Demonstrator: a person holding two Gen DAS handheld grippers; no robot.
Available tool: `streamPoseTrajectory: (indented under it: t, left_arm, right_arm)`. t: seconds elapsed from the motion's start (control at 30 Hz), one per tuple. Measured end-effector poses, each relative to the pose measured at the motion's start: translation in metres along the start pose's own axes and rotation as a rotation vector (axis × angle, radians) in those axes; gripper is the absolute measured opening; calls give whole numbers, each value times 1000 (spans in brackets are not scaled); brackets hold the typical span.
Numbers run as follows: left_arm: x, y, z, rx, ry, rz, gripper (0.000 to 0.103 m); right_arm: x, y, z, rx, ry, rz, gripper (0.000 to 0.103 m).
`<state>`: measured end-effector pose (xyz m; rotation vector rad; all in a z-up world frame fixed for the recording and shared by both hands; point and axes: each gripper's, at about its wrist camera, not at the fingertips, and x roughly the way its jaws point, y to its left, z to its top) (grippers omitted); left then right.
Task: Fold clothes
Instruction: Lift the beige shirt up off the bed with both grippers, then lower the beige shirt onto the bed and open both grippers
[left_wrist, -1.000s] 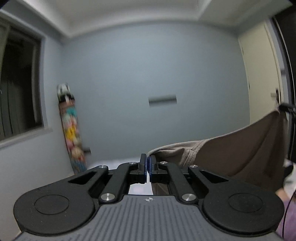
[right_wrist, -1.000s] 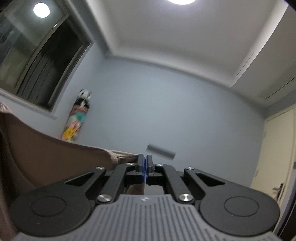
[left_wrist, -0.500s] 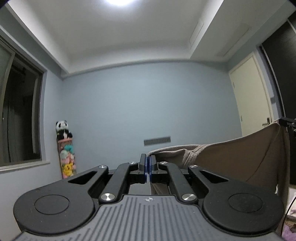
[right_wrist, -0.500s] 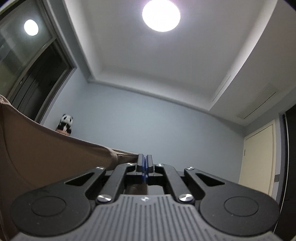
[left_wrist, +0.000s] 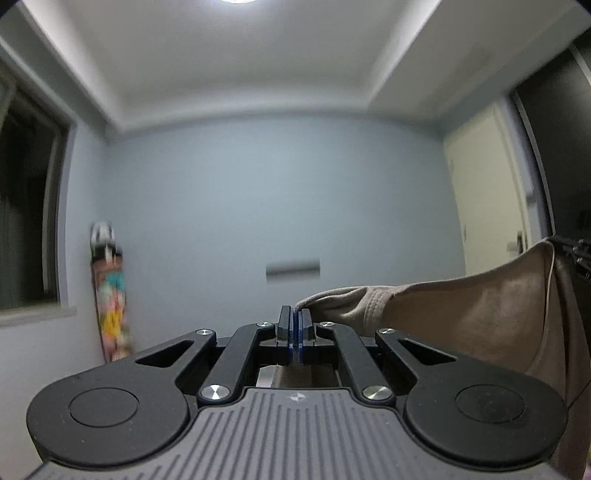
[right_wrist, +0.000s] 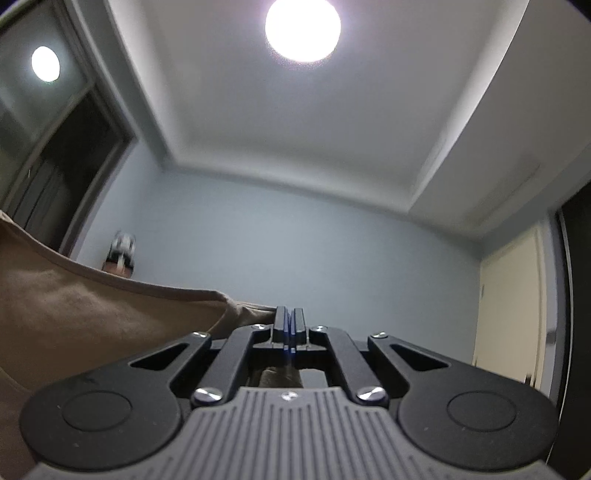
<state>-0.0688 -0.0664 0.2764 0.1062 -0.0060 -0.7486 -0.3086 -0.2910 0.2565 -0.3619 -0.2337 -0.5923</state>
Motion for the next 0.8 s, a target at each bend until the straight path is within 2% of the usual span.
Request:
streamPoseTrajectory:
  t: [0.13,0.27,0.4,0.57,0.7,0.8]
  left_arm:
    - [58,10,-52,-16,169,8,1]
    - [117,16,-101,15,296,25,1]
    - [186,25,-147,-7,423,43,1]
    - [265,41,-190,-64,534,75,1]
    - [322,36,-224,-58,635,92,1]
    - [360,24,-265,-34,720,97,1]
  right_arm:
    - [28,27,-60,-11,177,39,1]
    - [70,49,-124,-28,321,57,1]
    - [115,69,-187,-48,457,72,1]
    - [185,85,-249,-86,567,70,1]
    - [235,95,-303,-104,660,73,1]
    - [266,104,-350,-104,746,90,1]
